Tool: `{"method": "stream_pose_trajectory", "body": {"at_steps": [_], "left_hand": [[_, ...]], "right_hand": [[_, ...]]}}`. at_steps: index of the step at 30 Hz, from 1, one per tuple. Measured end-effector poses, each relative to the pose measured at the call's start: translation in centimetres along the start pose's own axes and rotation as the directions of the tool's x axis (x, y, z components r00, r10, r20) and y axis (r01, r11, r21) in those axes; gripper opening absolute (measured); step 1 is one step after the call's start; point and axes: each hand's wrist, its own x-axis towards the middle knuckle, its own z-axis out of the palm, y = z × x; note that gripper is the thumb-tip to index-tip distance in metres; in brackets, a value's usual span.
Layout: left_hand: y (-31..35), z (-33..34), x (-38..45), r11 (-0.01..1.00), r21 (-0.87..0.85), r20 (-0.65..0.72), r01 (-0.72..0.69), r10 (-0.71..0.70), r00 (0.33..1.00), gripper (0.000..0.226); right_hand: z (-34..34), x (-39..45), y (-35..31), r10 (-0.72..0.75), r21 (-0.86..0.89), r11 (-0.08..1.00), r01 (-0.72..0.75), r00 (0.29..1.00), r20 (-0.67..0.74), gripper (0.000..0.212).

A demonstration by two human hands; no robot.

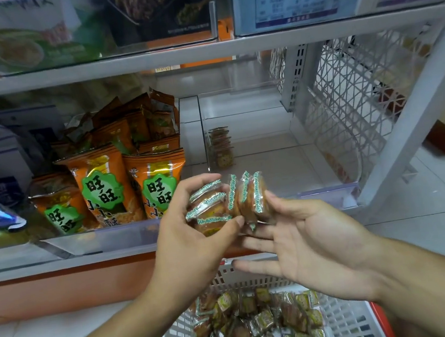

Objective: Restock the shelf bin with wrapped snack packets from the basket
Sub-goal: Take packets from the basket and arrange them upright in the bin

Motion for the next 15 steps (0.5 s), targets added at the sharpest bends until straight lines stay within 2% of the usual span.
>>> {"method": "stream_pose_trajectory", "body": {"at_steps": [5,9,11,12,14,15], "left_hand": [[-0.1,0.0,0.9,0.989,0.146,-0.035,-0.036,0.041,0.999,0.056],[-0.5,0.1,1.6,0.992,0.113,-0.066,0.051,-0.043,0.997,0.057],[-0.8,0.2,1.9,0.986,0.043,-0.084,0.159,-0.155,0.984,0.065],[-0.9,0.3,2.0,0.976,0.002,-0.072,0.216,-0.215,0.974,0.071],[-1.0,0.6,2.2,0.948,-0.035,-0.018,0.315,-0.316,0.949,0.088],[-1.1,0.8,2.2,0.931,-0.057,0.013,0.361,-0.361,0.932,0.096]], "right_hand": [[0.1,1.1,-1.2,-0.133,-0.068,0.989,0.128,0.989,-0.066,0.038],[0.4,2.7,-3.5,-0.345,-0.218,0.921,0.322,0.936,-0.076,0.041],[-0.1,4.4,-5.4,-0.480,-0.412,0.817,0.403,0.871,-0.101,0.046],[-0.5,5.5,-6.3,-0.536,-0.557,0.734,0.387,0.835,-0.126,0.045],[-1.6,7.8,-7.9,-0.614,-0.839,0.494,0.227,0.774,-0.153,0.046],[-2.3,9.1,-8.5,-0.634,-0.923,0.361,0.136,0.761,-0.136,0.045]]}}
